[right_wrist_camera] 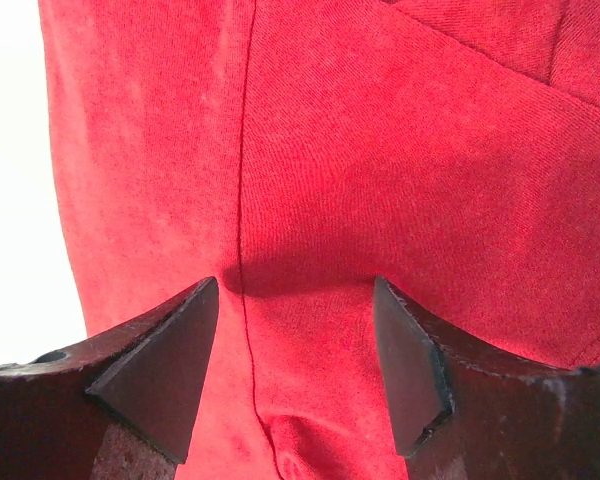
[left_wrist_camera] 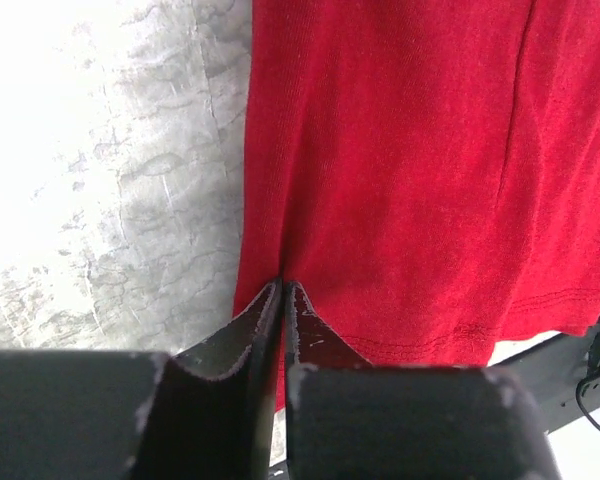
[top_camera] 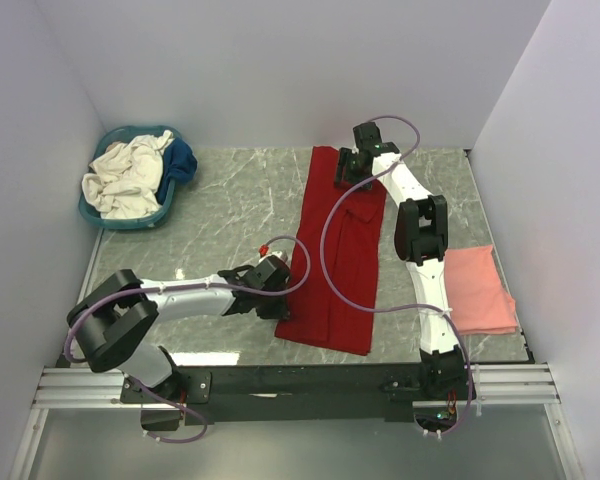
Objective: Fold and stack the t-shirts
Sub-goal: Fold the tshirt
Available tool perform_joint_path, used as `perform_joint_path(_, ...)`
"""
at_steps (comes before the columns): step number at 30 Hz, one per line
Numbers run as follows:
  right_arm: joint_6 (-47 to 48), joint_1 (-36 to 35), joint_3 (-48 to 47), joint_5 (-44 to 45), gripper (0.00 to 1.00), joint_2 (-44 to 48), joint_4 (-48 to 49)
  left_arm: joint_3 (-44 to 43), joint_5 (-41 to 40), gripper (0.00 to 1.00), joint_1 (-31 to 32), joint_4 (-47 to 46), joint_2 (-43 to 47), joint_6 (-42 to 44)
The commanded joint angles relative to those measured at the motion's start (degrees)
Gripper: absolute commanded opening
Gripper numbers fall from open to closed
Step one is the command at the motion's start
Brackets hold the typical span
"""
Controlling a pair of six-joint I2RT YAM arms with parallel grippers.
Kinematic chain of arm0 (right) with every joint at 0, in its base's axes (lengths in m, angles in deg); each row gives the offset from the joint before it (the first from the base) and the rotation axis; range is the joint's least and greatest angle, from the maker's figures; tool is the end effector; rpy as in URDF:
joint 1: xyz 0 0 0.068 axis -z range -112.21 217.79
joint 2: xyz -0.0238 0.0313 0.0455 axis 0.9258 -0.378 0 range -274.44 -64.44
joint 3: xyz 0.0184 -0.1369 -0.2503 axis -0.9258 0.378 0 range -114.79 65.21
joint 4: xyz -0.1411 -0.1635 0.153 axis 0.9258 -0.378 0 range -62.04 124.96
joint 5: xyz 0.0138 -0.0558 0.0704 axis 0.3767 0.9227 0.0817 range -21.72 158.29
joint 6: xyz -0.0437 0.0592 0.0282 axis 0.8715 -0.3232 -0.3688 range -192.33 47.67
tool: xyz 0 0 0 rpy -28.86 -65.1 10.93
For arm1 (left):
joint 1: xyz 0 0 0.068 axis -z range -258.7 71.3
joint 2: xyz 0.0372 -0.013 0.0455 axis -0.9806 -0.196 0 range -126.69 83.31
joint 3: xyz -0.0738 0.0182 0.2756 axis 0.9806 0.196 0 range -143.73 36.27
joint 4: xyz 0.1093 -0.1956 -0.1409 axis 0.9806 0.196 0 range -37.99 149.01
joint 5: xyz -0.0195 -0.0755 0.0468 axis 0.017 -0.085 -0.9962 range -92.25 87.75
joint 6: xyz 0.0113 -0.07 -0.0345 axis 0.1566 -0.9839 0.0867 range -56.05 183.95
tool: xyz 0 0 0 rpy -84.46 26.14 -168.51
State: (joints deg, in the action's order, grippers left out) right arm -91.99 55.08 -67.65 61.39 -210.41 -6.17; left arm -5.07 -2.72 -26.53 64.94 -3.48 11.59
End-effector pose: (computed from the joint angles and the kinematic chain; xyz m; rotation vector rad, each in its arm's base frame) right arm 0.5718 0.1374 0.1564 0.1051 2.5476 0.3767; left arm 0.1820 -0.2333 0.1350 -0.0078 2.7339 -0.6055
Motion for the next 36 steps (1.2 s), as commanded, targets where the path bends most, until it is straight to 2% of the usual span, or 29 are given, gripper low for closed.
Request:
perform_joint_path(1, 1.38, 0.49, -2.58, 0.74, 0.7, 0.08, 0.7, 3.28, -4.63, 0.1, 0.84, 5.88, -0.24, 0.15)
perform_joint_path(11, 1.82, 1.28, -4.25, -0.48, 0.71, -1.69, -0.01, 3.99, -6.21, 0.1, 0.75, 11.32, 4.6, 0.5)
perform_joint_path(12, 1.82, 1.37, -4.16, -0.66, 0.7, -1.77, 0.08, 3.81, -6.56, 0.11, 0.75, 11.5, 4.87, 0.68)
perform_joint_path(16, 2.26, 1.28, -4.43, -1.28, 0.71, -1.86, -0.01, 2.76, -5.33, 0.27, 0.84, 11.59, 8.2, 2.17)
perform_joint_path(19, 2.26, 1.37, -3.9, -1.37, 0.71, -1.34, 0.08, -0.4, -5.68, 0.33, 0.84, 13.26, 10.66, 3.93)
perform_joint_path(24, 2.17, 1.37, -2.76, -0.75, 0.71, 1.29, 0.43, -5.76, -3.23, 0.38, 0.92, 11.87, 13.31, 7.53)
perform_joint_path(27, 1.73, 1.46, -1.18, 0.13, 0.71, 3.93, 1.04, -7.61, 0.02, 0.37, 1.8, 6.68, 11.73, 8.5)
perform_joint_path(36, -1.34, 2.69, 6.82, -0.14, 0.71, 14.56, 4.12, -12.35, 0.65, 0.31, 8.03, -2.11, -2.41, 8.33)
